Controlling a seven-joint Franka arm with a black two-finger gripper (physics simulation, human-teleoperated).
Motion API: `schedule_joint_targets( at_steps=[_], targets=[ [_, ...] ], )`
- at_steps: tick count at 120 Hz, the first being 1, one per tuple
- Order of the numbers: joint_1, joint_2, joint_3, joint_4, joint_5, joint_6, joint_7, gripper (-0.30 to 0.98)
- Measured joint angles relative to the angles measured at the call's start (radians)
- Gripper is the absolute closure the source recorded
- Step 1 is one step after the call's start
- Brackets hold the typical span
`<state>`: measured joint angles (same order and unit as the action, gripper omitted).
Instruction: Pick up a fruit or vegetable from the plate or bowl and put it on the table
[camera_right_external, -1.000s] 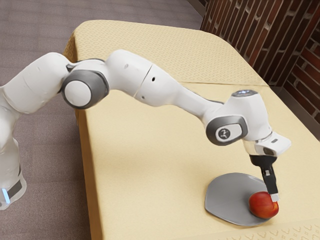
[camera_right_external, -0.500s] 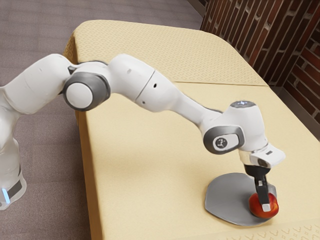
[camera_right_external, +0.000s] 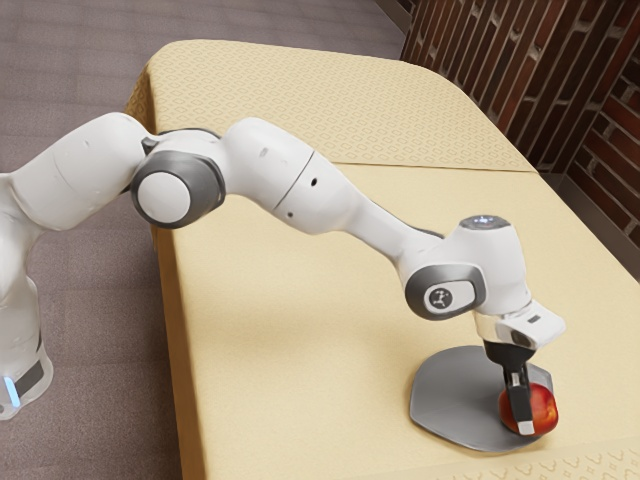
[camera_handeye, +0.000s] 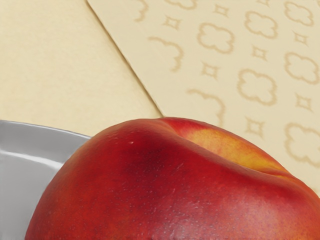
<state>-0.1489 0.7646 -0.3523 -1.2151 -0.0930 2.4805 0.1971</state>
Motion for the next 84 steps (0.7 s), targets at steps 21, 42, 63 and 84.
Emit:
schedule_joint_targets(
  at_steps=[21, 42, 63, 84],
  targets=[
    [0.011, -0.06, 0.028, 0.004, 0.013, 0.002, -0.012, 0.3],
    [0.03, -0.155, 0.246, 0.007, 0.023, -0.004, -0.012, 0.28],
    [0.121, -0.173, 0.376, 0.015, 0.018, -0.037, 0.016, 0.24],
    [0.162, -0.165, 0.382, 0.015, 0.016, -0.054, 0.048, 0.25]
  ],
)
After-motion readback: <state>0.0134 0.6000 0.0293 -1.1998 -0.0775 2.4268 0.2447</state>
